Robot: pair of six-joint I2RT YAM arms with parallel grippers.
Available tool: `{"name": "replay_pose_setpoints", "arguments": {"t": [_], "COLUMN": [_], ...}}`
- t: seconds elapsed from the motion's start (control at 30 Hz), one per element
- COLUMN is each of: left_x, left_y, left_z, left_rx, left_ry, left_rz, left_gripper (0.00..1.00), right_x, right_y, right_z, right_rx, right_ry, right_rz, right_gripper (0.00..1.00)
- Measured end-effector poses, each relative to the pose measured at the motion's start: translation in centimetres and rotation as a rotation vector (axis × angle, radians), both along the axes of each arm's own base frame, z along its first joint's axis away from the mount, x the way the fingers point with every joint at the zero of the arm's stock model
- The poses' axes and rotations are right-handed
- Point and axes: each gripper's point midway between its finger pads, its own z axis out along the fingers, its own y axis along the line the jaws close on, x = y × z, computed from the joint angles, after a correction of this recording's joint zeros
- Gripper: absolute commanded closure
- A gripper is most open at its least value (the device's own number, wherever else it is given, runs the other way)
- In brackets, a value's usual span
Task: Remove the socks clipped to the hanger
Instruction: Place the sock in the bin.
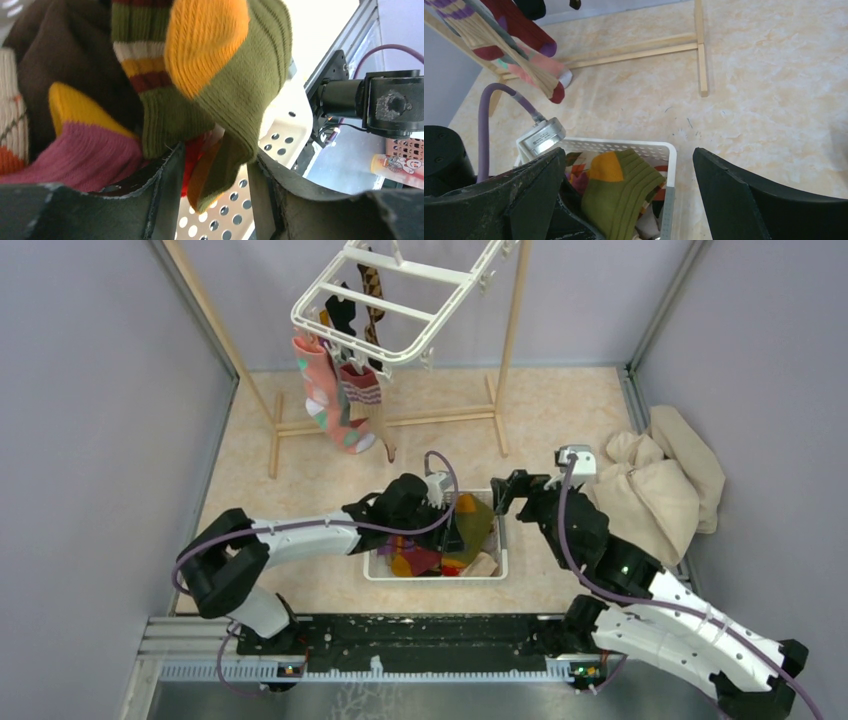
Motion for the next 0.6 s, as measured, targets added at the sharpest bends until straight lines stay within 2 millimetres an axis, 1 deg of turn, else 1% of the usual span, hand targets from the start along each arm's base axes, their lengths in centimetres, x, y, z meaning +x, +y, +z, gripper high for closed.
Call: {"name": "replay_pose_setpoints", "arguments": {"t": [0.07,0.13,0.17,0.2,0.23,0.33,0.4,0.43,0.47,0.53,0.6], "left_x": [-0.4,-0.9,-1.0,-1.1,-1.2,-0.9,-0.7,-0.7,-0.6,-0.5,-0.3], "left_y": [0.7,1.3,1.5,1.7,1.9,2.2,2.4,2.6,2.9,3.6,4.5], "left_z": [-0.3,0.0,0.5,1.1,1.9,4.2,4.9,4.9,4.7,4.2,4.3], "left_rx": [0.018,0.021,0.017,0.009,-0.004,-0.045,-0.051,-0.04,-0.025,0.011,0.038], "left_ry": [0.017,0.027,0.026,0.021,0.009,-0.05,-0.083,-0.092,-0.094,-0.098,-0.113], "left_rz": [0.008,0.014,0.016,0.019,0.022,0.028,0.03,0.032,0.037,0.054,0.086], "left_gripper": [0.41,0.37,0.35,0.28,0.25,0.25,0.26,0.26,0.25,0.25,0.25], "right_x": [0.2,0.4,0.5,0.7,0.9,1.7,2.4,2.6,2.7,2.7,2.6], "right_y": [0.3,0.8,1.0,1.3,1.7,2.9,3.7,4.2,4.5,5.5,6.7], "right_z": [-0.5,-1.1,-1.5,-2.0,-2.4,-4.7,-6.4,-7.6,-8.3,-9.2,-9.5], "right_rx": [-0.015,-0.037,-0.047,-0.062,-0.075,-0.128,-0.156,-0.175,-0.185,-0.196,-0.195], "right_ry": [0.013,0.031,0.04,0.053,0.066,0.127,0.184,0.22,0.242,0.28,0.301], "right_rz": [0.004,0.009,0.012,0.015,0.02,0.039,0.059,0.076,0.088,0.13,0.184], "right_gripper": [0.01,0.02,0.02,0.02,0.03,0.11,0.18,0.21,0.26,0.41,0.57]}}
